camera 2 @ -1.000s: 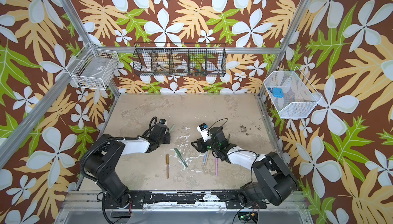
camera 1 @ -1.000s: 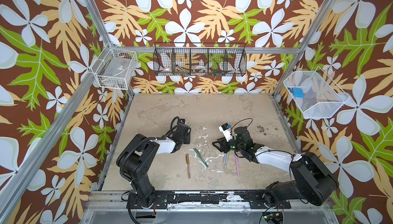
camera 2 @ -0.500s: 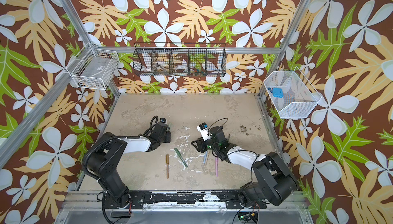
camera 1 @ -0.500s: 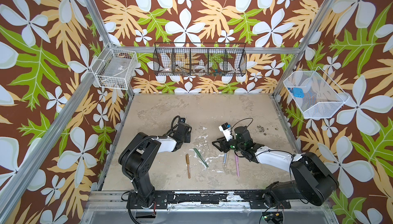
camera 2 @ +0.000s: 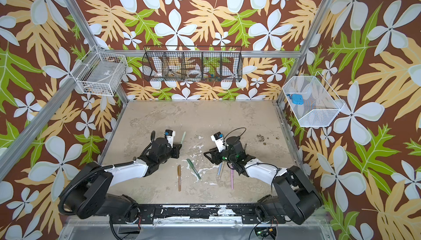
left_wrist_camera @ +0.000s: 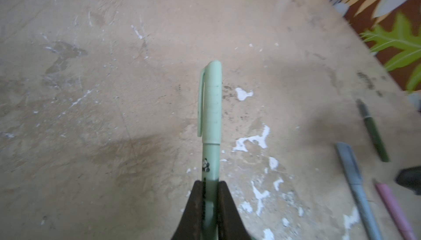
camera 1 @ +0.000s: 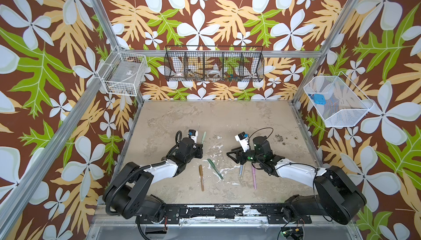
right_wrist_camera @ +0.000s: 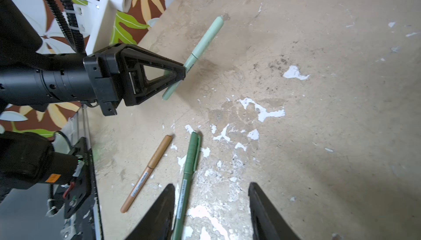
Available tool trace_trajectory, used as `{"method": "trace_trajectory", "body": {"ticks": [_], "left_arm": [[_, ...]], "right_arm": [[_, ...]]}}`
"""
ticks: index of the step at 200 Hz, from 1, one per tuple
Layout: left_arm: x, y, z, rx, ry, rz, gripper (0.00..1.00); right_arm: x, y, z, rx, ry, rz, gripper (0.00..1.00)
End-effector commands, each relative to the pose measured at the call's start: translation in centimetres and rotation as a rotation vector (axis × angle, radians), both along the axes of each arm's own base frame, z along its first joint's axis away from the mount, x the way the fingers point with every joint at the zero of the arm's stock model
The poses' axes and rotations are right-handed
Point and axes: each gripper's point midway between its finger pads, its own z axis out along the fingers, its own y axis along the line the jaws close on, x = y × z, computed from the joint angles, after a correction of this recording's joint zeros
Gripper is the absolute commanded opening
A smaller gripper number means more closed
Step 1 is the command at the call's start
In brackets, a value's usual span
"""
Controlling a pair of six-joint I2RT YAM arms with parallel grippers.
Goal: Open the pen caps
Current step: 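Lift the pale green pen upright with the left gripper while the right gripper approaches it, then close the right gripper on the pale green pen body below the cap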
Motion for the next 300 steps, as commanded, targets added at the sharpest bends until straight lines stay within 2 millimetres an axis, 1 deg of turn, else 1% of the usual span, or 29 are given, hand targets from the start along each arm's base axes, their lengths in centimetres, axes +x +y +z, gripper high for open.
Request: {"method": "trace_trajectory", "body": {"ticks": [1,7,24,49,78,110,130,152,187,224,257,286,300], "left_arm": [[-1.5,-2.5,6.2,-0.253,-0.183,-0.132,0.09],[-2.2,-2.6,7.2,-0.301,-0.216,-0.155,0.09],[-4.1,-2.8,9.2,-0.392,-0.280,-0.215,0.09],[-6.1,-2.9,11.4,-0.453,-0.362,-0.273,0.09],[-7.9,-3.0,12.8,-0.528,-0.418,-0.330,0.10],[-9.3,-4.0,13.8,-0.563,-0.449,-0.422,0.11],[-9.9,-4.5,14.0,-0.572,-0.456,-0.451,0.11],[-10.3,-5.0,14.0,-0.569,-0.454,-0.471,0.11],[-10.5,-5.7,13.8,-0.566,-0.442,-0.502,0.11],[-10.2,-5.7,13.5,-0.575,-0.423,-0.476,0.11],[-10.6,-6.0,13.6,-0.581,-0.426,-0.464,0.11],[-11.1,-6.7,13.5,-0.581,-0.423,-0.477,0.11],[-11.3,-7.0,13.5,-0.581,-0.425,-0.481,0.11]], "right_arm": [[-0.9,0.9,2.8,0.114,-0.051,0.057,0.52],[-1.2,1.0,3.2,0.136,-0.056,0.068,0.52],[-1.9,1.3,4.2,0.195,-0.066,0.098,0.51],[-2.5,1.6,5.0,0.245,-0.077,0.127,0.51],[-3.6,2.1,5.8,0.284,-0.102,0.177,0.48],[-4.9,3.2,6.4,0.308,-0.130,0.223,0.49],[-5.8,4.2,6.4,0.300,-0.158,0.245,0.49],[-6.3,4.7,6.5,0.306,-0.175,0.257,0.48],[-6.7,5.2,6.7,0.322,-0.185,0.258,0.46],[-6.9,5.1,7.5,0.350,-0.200,0.243,0.45],[-7.3,5.4,7.8,0.374,-0.207,0.245,0.45],[-8.0,6.0,8.3,0.391,-0.211,0.269,0.42],[-8.2,6.3,8.2,0.388,-0.206,0.275,0.41]]}}
